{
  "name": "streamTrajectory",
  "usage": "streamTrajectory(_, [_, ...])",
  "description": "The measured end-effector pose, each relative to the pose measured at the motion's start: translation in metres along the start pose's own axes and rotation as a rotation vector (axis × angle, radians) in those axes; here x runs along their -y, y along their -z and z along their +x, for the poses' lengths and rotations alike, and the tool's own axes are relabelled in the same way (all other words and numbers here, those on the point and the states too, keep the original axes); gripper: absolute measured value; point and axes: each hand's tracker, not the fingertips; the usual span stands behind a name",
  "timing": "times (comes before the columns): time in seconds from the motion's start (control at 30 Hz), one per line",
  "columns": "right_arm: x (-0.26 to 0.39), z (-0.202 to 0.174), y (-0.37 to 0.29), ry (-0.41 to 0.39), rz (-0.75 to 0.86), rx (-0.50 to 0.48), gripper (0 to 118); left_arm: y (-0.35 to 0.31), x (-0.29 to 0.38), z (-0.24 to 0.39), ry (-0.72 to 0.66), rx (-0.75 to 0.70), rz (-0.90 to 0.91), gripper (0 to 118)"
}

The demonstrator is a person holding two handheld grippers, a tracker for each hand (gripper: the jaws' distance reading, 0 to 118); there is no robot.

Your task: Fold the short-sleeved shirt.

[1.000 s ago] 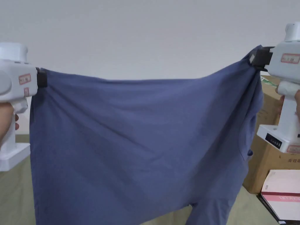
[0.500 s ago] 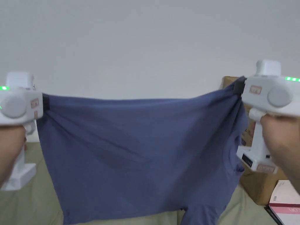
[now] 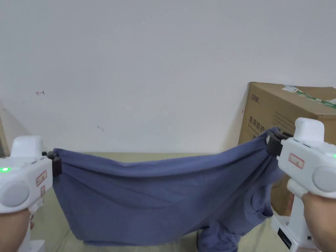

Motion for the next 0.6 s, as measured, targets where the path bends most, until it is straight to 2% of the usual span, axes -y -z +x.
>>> streamTrajectory(0.17, [0.08,0.017,-0.078,0.011,-0.141,-0.001,5,-0.072,0.088,-0.007,-0.009,0.027,-0.12,2])
streamTrajectory(0.33, [0.192,0.031,-0.139,0.02,-0.453,0.033,5,-0.115,0.201,-0.014,-0.037,0.061,-0.372,2])
streamTrajectory(0.43, [0.255,0.038,-0.151,0.065,-0.7,0.077,5,-0.121,0.253,-0.019,-0.055,0.095,-0.591,2])
streamTrajectory(0.5, [0.285,0.04,-0.15,0.078,-0.83,0.106,5,-0.119,0.277,-0.021,-0.06,0.092,-0.675,2])
streamTrajectory(0.6, [0.308,0.043,-0.146,0.052,-0.921,0.154,5,-0.115,0.293,-0.024,-0.048,0.061,-0.725,2])
